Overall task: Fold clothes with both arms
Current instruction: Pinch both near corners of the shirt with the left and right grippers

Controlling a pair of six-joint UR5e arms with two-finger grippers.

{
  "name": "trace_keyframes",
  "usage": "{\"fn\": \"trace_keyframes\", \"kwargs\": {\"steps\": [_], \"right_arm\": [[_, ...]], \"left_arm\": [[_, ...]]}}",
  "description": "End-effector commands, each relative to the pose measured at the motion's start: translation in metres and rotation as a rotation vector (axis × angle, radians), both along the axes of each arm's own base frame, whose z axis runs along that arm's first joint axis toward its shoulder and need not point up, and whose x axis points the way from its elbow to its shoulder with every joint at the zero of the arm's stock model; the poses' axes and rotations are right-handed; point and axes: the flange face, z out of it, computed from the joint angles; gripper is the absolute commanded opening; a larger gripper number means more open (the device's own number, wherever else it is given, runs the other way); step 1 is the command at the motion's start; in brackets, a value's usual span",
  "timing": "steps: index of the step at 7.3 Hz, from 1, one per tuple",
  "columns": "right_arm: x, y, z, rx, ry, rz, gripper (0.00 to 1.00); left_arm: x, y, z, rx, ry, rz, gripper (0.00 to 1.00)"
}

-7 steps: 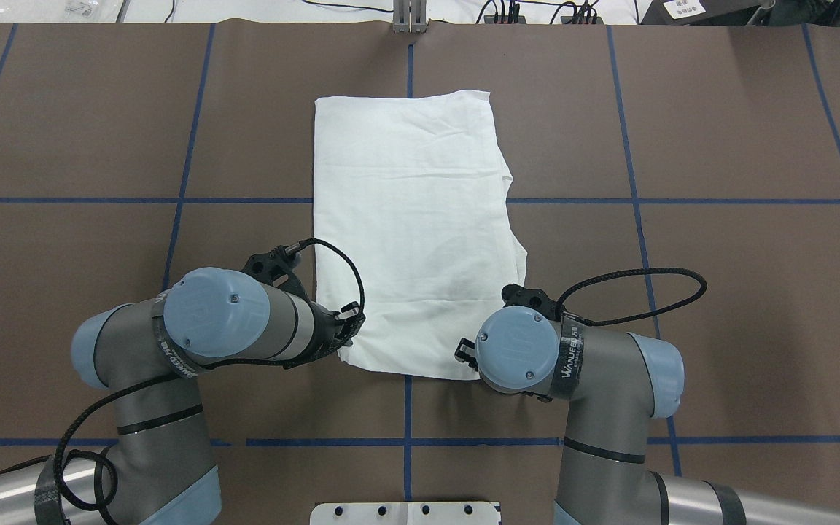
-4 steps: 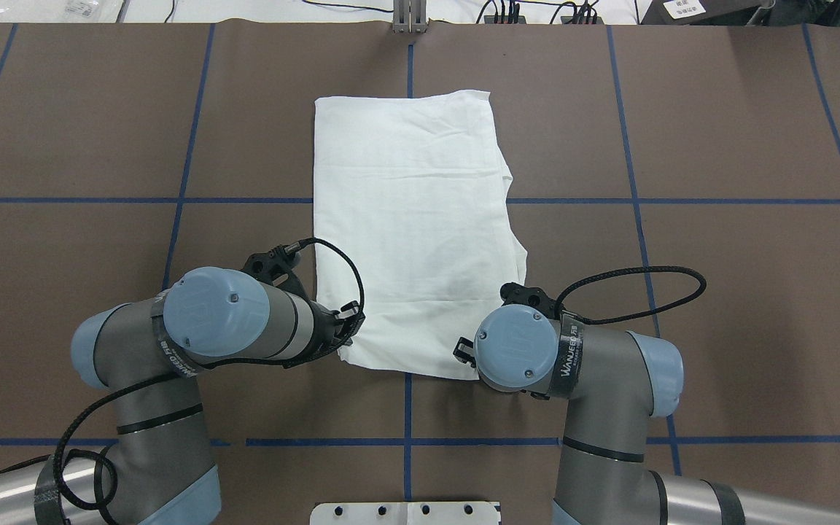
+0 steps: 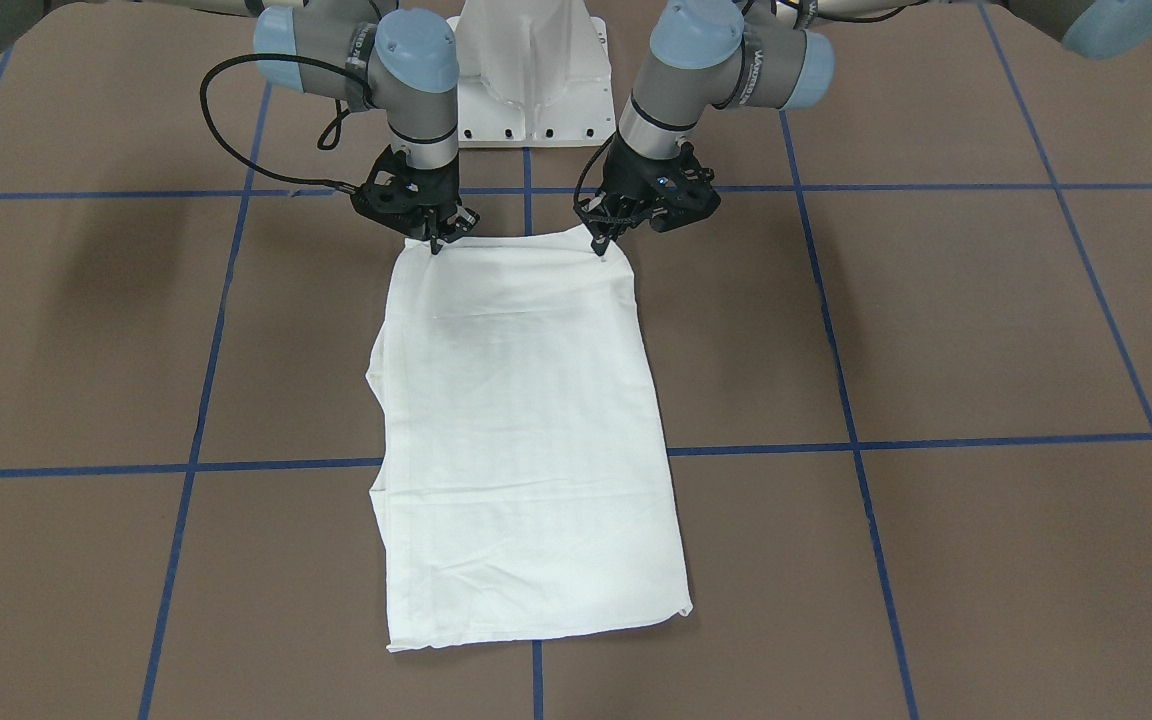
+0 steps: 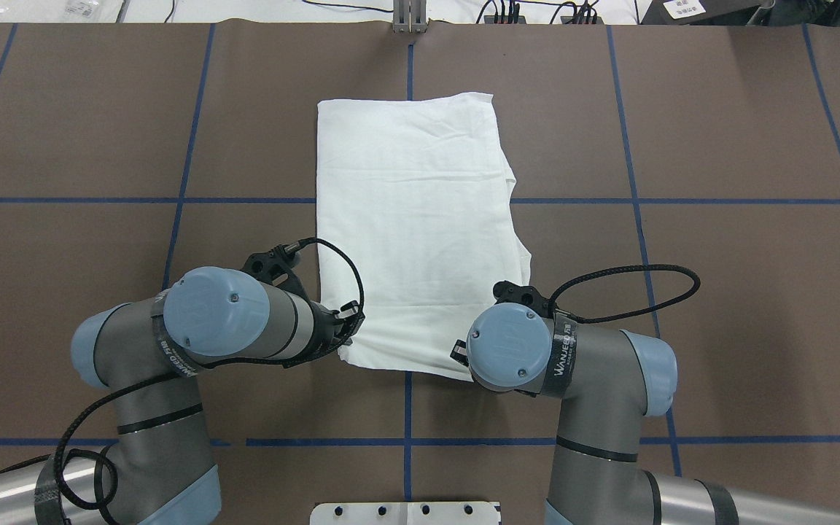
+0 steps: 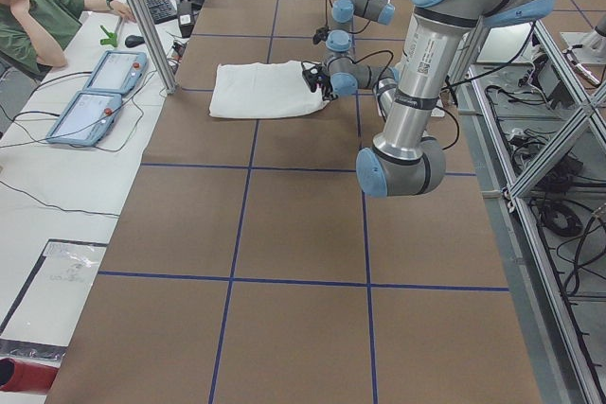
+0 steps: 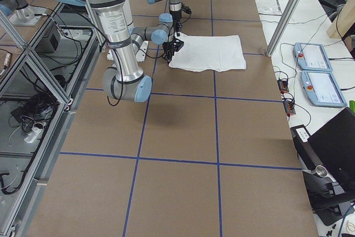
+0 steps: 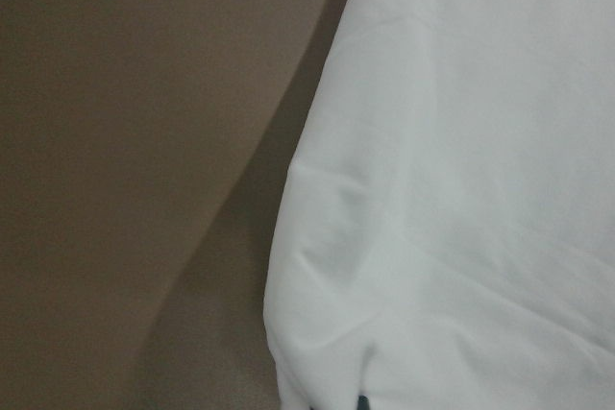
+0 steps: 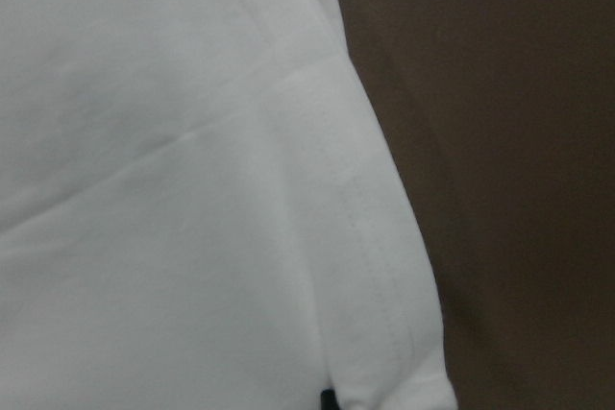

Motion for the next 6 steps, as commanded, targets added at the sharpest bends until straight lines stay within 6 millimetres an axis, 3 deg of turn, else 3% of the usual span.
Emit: {"fn": "trace_keyframes", "kwargs": {"steps": [1, 3, 5, 6], "right_arm": [[-0.001, -0.003, -0.011, 0.016, -0.013, 0.027, 0.0], [0.001, -0.005, -0.023, 0.019, -0.034, 0.036, 0.0], [0.022, 0.004, -0.038, 0.027, -0.081, 0.027, 0.0], [0.033, 0.032, -0.045, 0.021, -0.113, -0.023, 0.0]], "left_arm": [[0.0, 0.0, 0.0, 0.0, 0.0, 0.0, 0.0], [0.0, 0.0, -0.001, 0.0, 0.002, 0.001, 0.0], [-0.011, 0.007, -0.007, 0.004, 0.021, 0.006, 0.0], [-0.014, 0.017, -0.019, 0.004, 0.045, 0.012, 0.0]]}}
